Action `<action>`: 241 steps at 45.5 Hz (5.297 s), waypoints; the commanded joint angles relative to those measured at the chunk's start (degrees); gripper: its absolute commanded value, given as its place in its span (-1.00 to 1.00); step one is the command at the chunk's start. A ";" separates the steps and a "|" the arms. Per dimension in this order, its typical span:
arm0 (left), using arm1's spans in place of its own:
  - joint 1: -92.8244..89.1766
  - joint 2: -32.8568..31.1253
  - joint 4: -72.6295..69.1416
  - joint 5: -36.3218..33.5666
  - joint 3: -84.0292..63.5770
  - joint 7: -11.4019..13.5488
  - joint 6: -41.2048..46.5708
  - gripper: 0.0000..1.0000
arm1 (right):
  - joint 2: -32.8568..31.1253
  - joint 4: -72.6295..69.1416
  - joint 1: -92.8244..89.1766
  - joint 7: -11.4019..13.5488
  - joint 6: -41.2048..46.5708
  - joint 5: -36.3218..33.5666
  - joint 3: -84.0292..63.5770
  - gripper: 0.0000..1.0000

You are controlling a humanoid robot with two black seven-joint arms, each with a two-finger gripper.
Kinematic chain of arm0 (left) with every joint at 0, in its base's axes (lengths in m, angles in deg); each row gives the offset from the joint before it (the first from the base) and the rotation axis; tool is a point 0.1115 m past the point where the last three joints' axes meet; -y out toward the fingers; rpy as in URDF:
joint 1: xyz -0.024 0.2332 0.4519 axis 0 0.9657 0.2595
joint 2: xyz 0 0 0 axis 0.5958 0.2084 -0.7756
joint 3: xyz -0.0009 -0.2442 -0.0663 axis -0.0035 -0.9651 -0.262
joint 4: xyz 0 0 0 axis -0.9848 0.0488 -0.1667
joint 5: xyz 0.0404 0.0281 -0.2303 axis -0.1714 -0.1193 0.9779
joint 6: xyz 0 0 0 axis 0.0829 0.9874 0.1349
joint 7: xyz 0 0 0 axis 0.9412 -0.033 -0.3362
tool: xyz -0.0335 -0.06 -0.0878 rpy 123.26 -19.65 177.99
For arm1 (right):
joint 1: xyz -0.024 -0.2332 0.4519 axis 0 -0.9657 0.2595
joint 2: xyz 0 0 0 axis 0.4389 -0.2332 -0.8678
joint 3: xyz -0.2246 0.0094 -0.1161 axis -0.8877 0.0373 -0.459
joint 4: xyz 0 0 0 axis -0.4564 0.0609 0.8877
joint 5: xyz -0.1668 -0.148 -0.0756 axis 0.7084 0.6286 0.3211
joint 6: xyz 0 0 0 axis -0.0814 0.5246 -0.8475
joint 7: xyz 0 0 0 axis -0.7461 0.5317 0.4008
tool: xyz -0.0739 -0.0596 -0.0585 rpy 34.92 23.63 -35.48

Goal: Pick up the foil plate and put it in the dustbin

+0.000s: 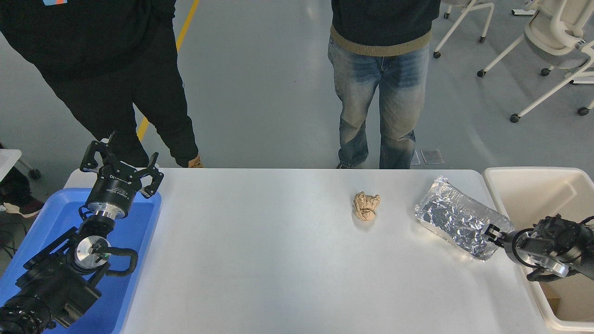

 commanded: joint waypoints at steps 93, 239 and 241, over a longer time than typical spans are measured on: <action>0.00 0.00 -0.01 0.00 0.00 -0.08 0.00 0.98 | -16.42 -25.28 60.79 -1.82 32.77 2.74 -18.81 -1.00; 0.00 0.00 -0.01 0.00 0.00 0.01 0.00 0.98 | -5.52 26.04 -18.85 0.64 -1.42 -4.55 17.58 1.00; 0.00 0.00 -0.01 0.00 0.00 0.01 0.00 0.98 | -5.52 25.87 -16.83 0.64 -1.34 -4.55 17.14 1.00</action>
